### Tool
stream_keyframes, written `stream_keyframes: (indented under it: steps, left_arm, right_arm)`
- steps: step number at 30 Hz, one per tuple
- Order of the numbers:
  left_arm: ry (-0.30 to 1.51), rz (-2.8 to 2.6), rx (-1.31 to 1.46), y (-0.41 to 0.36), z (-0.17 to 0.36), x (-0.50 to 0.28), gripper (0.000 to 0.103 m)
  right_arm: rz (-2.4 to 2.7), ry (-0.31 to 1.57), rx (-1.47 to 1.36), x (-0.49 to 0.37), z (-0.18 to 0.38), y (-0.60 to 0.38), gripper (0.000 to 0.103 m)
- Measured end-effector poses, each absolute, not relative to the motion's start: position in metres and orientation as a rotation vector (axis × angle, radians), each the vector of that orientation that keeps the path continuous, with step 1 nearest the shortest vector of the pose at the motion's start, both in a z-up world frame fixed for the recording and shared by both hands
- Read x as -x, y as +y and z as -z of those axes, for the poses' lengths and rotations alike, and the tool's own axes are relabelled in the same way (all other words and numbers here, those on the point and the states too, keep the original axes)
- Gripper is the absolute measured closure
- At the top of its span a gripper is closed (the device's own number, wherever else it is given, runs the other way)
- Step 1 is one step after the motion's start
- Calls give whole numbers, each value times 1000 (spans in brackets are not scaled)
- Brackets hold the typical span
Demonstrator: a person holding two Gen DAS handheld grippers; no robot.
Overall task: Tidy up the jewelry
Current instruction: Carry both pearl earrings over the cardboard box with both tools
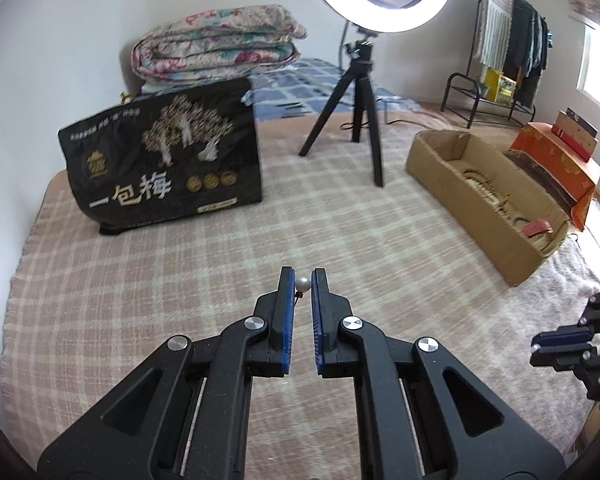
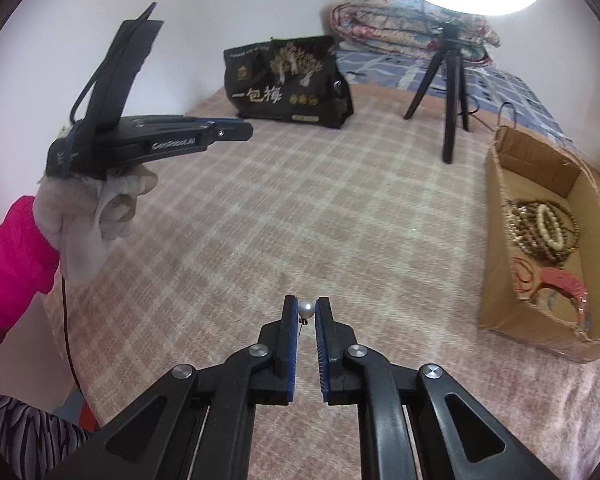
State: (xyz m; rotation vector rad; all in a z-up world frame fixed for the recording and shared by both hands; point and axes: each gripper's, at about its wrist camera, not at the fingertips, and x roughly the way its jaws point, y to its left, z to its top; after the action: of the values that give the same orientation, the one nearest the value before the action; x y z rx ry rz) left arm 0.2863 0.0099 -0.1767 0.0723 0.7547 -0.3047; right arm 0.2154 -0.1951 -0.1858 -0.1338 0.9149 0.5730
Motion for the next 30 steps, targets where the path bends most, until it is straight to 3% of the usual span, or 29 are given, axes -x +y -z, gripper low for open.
stream_keyframes:
  steps: [30]
  left_arm:
    - [674,455,-57,-114,123,-298,97]
  right_arm:
    - [-309,801,1,-218,132,-332,97]
